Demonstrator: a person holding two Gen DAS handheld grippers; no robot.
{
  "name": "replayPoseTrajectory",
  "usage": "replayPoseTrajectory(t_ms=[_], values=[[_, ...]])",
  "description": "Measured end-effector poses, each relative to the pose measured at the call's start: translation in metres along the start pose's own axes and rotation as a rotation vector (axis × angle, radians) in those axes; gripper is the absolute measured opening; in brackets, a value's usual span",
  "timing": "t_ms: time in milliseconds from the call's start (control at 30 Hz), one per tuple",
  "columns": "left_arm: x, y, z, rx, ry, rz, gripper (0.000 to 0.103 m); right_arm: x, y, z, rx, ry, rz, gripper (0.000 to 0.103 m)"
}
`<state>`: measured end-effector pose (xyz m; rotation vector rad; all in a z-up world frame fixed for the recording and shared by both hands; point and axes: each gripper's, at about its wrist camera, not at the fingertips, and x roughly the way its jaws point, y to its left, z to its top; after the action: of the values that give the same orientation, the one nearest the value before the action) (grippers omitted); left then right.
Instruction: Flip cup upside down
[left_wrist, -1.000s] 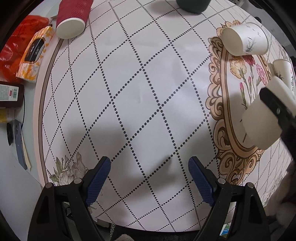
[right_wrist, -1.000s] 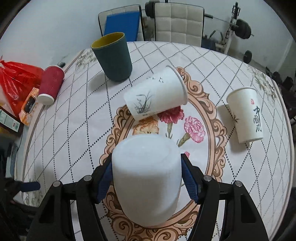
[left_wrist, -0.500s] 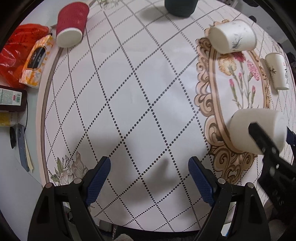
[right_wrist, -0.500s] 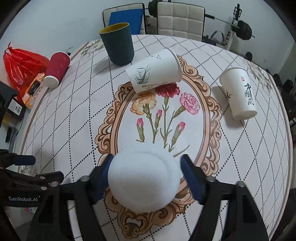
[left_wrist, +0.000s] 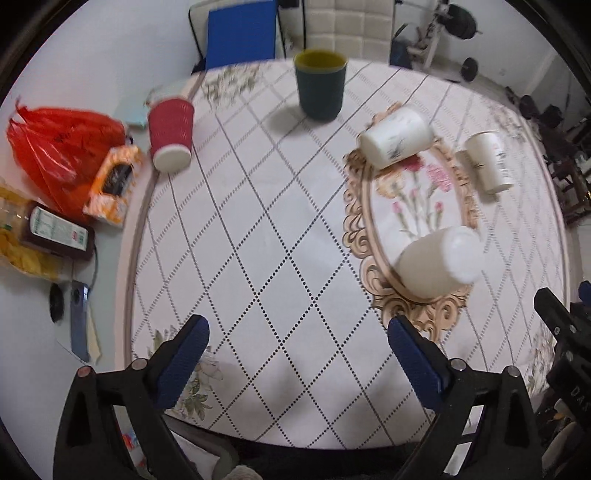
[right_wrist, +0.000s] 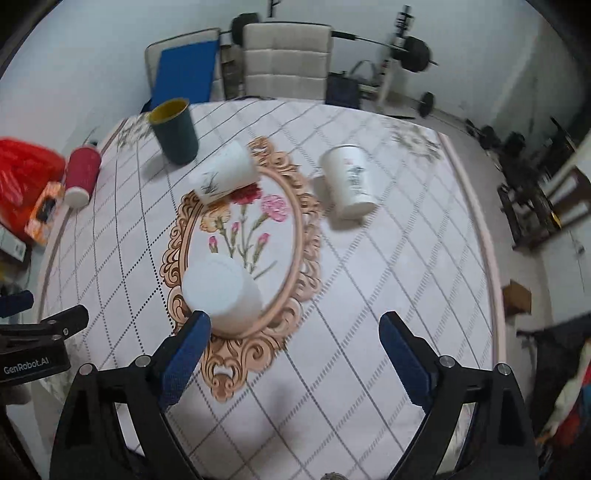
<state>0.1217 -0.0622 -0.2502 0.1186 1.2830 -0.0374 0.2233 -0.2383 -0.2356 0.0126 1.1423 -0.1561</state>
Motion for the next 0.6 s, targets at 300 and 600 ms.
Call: replayPoseTrajectory(t_ms=[300, 600], values=[[-0.095, 0.006, -0.032, 0.033, -0.152, -0.044, 0.099, -0.108, -0.012, -0.042, 0.087, -0.025, -0.044, 0.095], [-0.197, 0.013, -0.076, 0.073, -0.275, -0.067, 0.099, -0.241, -0.007, -0.084, 0.111, -0.150, -0.048, 0.095]])
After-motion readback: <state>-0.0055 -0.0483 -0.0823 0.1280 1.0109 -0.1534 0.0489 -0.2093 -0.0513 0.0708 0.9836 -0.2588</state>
